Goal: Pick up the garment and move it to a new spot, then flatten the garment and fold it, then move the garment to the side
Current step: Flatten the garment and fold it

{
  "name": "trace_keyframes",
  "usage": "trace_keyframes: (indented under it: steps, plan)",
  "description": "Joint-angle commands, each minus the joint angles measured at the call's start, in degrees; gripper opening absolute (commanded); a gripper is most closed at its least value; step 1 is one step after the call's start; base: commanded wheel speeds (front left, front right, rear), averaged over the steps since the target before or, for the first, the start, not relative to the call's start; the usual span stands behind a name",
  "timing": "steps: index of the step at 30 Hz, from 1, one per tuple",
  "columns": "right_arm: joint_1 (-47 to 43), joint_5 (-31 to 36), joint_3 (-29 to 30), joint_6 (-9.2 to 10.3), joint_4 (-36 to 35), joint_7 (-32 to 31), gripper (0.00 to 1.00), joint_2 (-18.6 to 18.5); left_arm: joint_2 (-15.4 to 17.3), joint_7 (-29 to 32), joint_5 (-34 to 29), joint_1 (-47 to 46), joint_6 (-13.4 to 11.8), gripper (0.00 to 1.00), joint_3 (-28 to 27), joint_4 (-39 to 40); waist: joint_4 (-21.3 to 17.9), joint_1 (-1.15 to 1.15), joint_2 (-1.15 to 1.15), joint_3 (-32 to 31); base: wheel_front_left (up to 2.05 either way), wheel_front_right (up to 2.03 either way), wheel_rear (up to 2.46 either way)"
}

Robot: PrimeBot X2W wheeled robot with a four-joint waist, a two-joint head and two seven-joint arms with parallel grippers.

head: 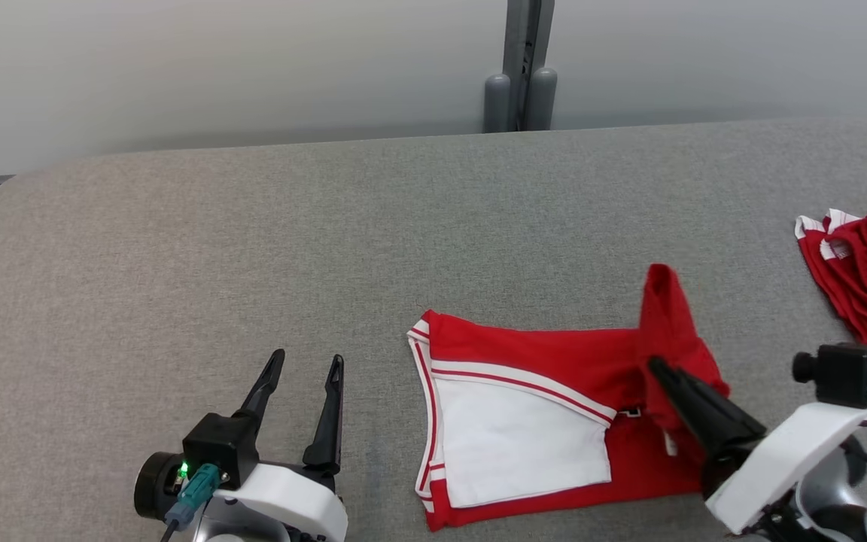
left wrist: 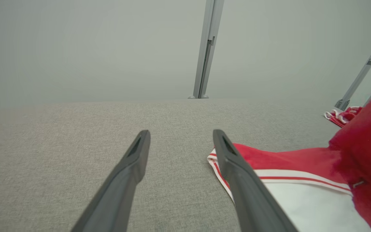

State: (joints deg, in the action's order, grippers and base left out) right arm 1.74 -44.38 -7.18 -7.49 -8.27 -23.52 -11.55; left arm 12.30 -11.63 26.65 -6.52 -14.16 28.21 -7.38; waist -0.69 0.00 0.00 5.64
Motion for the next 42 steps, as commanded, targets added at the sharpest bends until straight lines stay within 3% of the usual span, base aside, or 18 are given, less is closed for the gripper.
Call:
trace_keyframes:
  steps: [1, 14, 23, 33, 35, 37, 38, 42]
  plan:
    - [0.67, -0.45, -0.92, 0.00, 0.23, -0.05, 0.00, 0.57, 0.29, -0.22, 0.08, -0.64, 0.12, 1.00, -0.17, -0.15, 0.66, 0.00, 0.00, -0.31, 0.00, 0.00, 0.00]
    - [6.53, -2.20, -11.31, -0.01, 14.87, 9.26, 0.00, 7.81, 0.12, -0.73, 0.80, -0.70, 0.51, 1.00, 0.26, -1.29, 4.73, 0.00, 0.00, -1.61, 0.00, 0.00, 0.00]
    - [12.21, -3.40, -17.80, -0.01, 27.60, 15.11, 0.00, 8.51, 0.25, -0.81, 1.01, -1.15, 0.32, 1.00, 0.54, -1.32, 6.38, 0.00, 0.00, -1.75, 0.00, 0.00, 0.00]
    - [17.23, -8.10, -24.82, -0.01, 35.85, 20.13, 0.00, 8.53, 0.21, -1.07, 1.10, -1.35, 0.08, 1.00, 0.64, -1.43, 6.73, 0.00, 0.00, -1.11, 0.00, 0.00, 0.00]
    - [18.30, -9.30, -26.39, -0.01, 37.31, 21.18, 0.22, 8.51, 0.21, -1.12, 1.14, -1.45, 0.11, 1.00, 0.72, -1.47, 6.69, 0.00, 0.00, -0.97, 0.00, 0.00, 0.00]
    - [19.51, -9.80, -27.97, -0.01, 38.49, 22.40, 0.58, 8.50, 0.19, -1.11, 1.17, -1.56, 0.13, 1.00, 0.82, -1.49, 6.65, 0.00, 0.00, -0.82, 0.00, 0.00, 0.00]
    - [20.31, -10.67, -29.24, -0.01, 39.10, 23.46, 1.00, 8.49, 0.21, -1.16, 1.25, -1.67, 0.09, 1.00, 0.85, -1.54, 6.57, 0.00, 0.00, -0.73, 0.00, 0.00, 0.00]
    - [21.66, -9.69, -30.75, -0.01, 39.43, 25.43, 1.00, 8.46, 0.31, -1.18, 1.38, -1.68, 0.00, 1.00, 0.80, -1.57, 6.32, 0.00, 0.00, -0.58, 0.00, 0.00, 0.00]
